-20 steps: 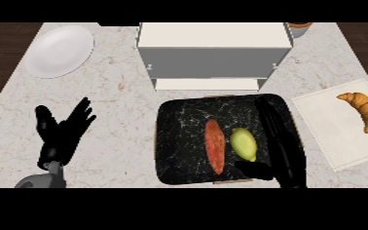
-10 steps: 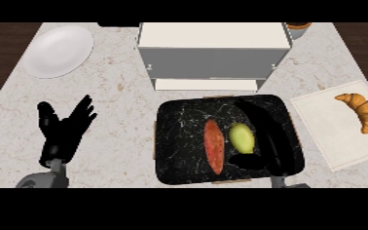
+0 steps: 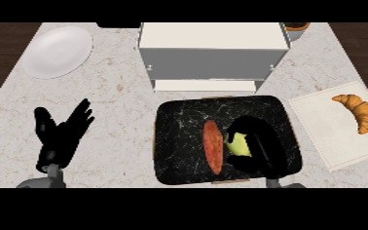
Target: Pick the lemon from the tray and place it in the tiered shelf
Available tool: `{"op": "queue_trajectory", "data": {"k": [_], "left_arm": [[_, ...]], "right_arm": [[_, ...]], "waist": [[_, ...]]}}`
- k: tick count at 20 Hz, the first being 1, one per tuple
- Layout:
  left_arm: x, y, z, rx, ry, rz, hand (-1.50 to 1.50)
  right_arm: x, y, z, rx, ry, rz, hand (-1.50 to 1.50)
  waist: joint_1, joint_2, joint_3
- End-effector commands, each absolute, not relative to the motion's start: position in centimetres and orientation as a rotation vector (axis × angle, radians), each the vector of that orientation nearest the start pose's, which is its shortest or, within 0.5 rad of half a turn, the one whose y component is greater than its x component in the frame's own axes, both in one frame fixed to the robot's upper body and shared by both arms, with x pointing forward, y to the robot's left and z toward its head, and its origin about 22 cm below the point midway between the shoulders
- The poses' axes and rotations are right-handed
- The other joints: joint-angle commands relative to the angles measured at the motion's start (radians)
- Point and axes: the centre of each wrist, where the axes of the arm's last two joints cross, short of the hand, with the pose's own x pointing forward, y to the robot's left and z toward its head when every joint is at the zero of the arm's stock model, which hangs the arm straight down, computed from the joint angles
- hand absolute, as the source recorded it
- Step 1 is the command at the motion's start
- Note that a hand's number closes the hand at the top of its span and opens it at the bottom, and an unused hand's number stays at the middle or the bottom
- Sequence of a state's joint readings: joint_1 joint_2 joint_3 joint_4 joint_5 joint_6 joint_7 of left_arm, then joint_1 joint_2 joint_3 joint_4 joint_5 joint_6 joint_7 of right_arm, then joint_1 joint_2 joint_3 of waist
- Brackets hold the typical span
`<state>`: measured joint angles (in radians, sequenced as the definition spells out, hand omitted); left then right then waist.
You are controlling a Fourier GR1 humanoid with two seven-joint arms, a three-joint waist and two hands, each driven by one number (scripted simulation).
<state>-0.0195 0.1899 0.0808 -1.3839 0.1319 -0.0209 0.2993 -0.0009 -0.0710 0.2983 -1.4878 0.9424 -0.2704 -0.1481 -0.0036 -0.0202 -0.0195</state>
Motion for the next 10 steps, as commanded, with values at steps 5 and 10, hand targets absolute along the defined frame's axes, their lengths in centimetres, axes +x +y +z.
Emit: {"op": "queue_trajectory", "data": {"k": [5, 10], "left_arm": [[24.4, 29.0, -2.5, 0.084, -1.114, 0.018, 0.0], [25.4, 29.0, -1.8, 0.073, -1.127, -0.006, 0.0]], "right_arm": [[21.9, -11.6, -1.9, -0.596, -1.554, 1.056, 1.5], [21.3, -8.3, 0.6, -0.516, -1.361, 1.075, 1.5]], "waist": [[0.025, 0.022, 0.017], [0.05, 0.024, 0.017]]}}
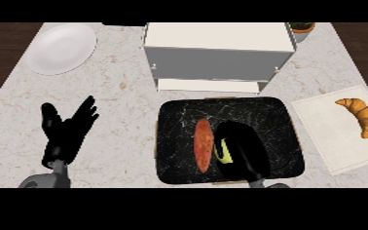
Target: Pick the lemon from the tray and place it in the tiered shelf
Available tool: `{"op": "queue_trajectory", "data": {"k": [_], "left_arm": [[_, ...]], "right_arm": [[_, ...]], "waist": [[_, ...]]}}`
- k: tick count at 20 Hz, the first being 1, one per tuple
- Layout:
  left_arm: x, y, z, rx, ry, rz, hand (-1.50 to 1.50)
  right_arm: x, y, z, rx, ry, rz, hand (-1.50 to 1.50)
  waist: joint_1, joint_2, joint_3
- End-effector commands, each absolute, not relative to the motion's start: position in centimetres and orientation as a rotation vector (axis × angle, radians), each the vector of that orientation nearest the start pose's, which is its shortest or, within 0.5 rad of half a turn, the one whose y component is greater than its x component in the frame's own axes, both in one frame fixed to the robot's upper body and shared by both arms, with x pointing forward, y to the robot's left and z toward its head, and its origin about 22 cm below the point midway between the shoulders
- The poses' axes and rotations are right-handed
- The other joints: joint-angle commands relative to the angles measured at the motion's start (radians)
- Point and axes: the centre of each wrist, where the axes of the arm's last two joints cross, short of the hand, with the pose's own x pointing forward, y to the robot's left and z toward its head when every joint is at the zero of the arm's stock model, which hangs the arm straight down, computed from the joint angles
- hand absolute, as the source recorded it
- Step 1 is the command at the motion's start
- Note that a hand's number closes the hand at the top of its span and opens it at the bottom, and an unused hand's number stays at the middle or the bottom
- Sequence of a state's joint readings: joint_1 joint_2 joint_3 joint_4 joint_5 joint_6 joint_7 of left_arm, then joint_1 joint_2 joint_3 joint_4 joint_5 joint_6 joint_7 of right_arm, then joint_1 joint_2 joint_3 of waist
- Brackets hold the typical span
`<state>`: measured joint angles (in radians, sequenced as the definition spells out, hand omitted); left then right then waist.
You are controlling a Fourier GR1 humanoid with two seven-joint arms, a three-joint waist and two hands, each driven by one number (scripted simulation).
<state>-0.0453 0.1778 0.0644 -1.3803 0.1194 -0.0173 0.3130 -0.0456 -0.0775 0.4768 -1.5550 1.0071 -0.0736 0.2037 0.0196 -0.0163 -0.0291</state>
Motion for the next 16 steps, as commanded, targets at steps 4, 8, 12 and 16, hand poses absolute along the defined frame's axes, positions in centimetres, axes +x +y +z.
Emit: {"op": "queue_trajectory", "data": {"k": [4, 8, 12, 16], "left_arm": [[25.9, 29.0, -1.9, 0.09, -1.117, 0.01, 0.0], [25.2, 29.6, -2.8, 0.095, -1.111, 0.035, 0.0], [25.6, 30.1, -2.7, 0.094, -1.097, 0.037, 0.0], [25.8, 29.7, -1.8, 0.083, -1.106, 0.024, 0.0]], "right_arm": [[19.5, -4.1, 6.7, -0.536, -1.492, 0.96, 1.5], [18.4, -2.8, 13.2, -0.646, -1.604, 0.824, 1.5], [18.3, -2.4, 18.6, -0.753, -1.628, 0.709, 1.5], [18.4, -2.5, 23.1, -0.792, -1.649, 0.637, 1.5]], "waist": [[0.011, 0.014, 0.027], [-0.002, 0.009, 0.026], [-0.008, 0.008, 0.026], [-0.008, 0.007, 0.027]]}}
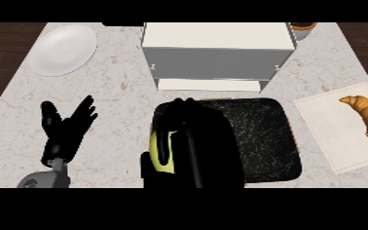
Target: Pick the lemon from the tray and place it in the tiered shelf
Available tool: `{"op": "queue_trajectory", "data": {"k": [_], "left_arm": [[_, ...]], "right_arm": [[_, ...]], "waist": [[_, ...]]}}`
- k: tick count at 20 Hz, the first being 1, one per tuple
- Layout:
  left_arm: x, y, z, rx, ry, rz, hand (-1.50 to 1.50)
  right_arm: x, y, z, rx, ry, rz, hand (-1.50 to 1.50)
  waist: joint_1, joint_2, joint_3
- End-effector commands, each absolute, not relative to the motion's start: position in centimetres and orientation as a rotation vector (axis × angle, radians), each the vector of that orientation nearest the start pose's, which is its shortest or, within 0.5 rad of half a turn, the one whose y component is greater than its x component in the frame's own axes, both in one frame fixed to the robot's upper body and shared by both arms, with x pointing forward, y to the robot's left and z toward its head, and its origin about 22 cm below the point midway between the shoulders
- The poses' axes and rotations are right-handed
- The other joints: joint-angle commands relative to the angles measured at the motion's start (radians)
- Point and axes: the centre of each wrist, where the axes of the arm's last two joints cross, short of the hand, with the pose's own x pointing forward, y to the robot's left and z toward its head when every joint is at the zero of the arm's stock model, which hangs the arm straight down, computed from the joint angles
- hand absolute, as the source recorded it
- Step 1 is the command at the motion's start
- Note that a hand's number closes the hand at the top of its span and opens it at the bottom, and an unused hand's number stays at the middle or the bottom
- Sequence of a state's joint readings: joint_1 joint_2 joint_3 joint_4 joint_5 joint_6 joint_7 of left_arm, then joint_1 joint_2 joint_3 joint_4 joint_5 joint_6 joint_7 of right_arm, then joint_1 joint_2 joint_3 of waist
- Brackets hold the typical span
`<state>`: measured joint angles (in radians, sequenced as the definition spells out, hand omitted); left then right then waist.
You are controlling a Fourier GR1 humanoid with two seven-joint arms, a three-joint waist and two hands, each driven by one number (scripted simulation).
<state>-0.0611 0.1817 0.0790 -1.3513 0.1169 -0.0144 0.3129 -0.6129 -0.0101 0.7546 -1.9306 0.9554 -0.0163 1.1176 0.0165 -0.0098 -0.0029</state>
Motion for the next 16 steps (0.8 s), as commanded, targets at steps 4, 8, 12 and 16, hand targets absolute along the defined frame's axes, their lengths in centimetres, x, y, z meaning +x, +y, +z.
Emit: {"op": "queue_trajectory", "data": {"k": [4, 8, 12, 16], "left_arm": [[25.7, 27.4, -2.4, 0.089, -1.119, 0.028, 0.0], [24.8, 30.3, -2.7, 0.072, -1.11, 0.049, 0.0], [25.9, 28.1, -2.6, 0.086, -1.112, 0.037, 0.0], [24.4, 31.0, -2.2, 0.1, -1.107, 0.037, 0.0]], "right_arm": [[20.9, -2.1, 26.7, -0.848, -1.636, 0.603, 1.5], [23.3, -2.2, 29.4, -0.844, -1.613, 0.526, 1.5], [26.0, -2.8, 33.3, -0.848, -1.641, 0.471, 1.5], [28.4, -3.3, 35.1, -0.866, -1.609, 0.482, 1.5]], "waist": [[-0.005, 0.002, 0.0], [-0.001, 0.004, 0.0], [-0.009, 0.007, 0.001], [-0.003, 0.007, 0.002]]}}
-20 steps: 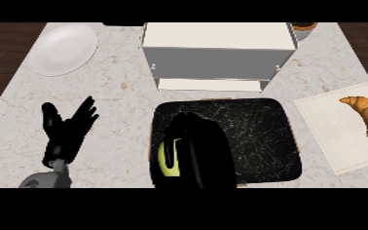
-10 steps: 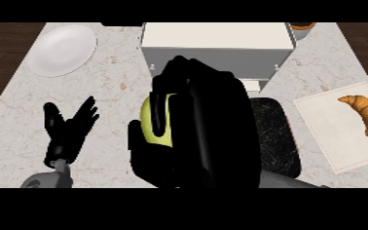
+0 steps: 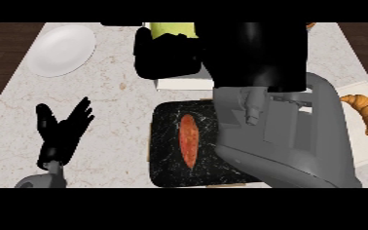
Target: Pick the lemon from the tray and place it in the tiered shelf
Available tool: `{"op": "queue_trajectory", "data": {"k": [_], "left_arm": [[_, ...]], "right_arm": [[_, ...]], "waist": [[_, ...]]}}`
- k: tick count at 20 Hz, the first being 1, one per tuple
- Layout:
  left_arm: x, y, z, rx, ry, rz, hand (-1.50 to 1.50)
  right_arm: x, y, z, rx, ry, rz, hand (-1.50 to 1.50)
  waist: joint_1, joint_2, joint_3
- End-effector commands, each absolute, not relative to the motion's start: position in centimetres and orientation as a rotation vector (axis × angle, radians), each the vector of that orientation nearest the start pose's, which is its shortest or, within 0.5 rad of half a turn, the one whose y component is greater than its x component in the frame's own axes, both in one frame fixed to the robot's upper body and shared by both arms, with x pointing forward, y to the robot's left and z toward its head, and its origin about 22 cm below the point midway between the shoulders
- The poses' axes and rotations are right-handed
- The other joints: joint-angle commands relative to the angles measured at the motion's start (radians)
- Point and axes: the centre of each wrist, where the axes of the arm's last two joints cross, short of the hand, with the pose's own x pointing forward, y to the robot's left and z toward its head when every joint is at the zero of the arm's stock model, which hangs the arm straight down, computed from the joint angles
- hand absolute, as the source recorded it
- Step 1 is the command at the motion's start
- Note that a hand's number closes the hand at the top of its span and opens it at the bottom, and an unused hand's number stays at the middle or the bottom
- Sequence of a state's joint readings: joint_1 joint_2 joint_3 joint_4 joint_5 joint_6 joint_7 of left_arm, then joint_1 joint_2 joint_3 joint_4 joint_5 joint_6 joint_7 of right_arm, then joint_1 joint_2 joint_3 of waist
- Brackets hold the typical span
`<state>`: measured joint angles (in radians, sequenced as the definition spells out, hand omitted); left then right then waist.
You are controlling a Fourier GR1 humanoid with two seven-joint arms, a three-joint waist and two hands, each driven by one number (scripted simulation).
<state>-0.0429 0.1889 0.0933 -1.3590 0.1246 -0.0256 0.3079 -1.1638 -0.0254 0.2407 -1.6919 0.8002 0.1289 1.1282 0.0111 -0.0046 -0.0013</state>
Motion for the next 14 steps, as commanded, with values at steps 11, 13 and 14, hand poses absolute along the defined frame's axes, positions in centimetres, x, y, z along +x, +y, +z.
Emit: {"op": "queue_trajectory", "data": {"k": [11, 13, 14], "left_arm": [[25.1, 27.6, -2.6, 0.064, -1.095, 0.034, 0.0], [24.0, 31.3, -3.0, 0.073, -1.123, 0.027, 0.0], [25.5, 30.5, -2.4, 0.074, -1.113, 0.055, 0.0]], "right_arm": [[36.0, -7.6, 35.5, -0.88, -1.57, 0.62, 1.5], [36.8, -7.5, 34.5, -0.89, -1.566, 0.632, 1.5], [37.1, -6.4, 33.1, -0.89, -1.571, 0.646, 1.5]], "waist": [[0.003, 0.007, 0.001], [0.003, 0.006, 0.001], [0.0, 0.007, 0.001]]}}
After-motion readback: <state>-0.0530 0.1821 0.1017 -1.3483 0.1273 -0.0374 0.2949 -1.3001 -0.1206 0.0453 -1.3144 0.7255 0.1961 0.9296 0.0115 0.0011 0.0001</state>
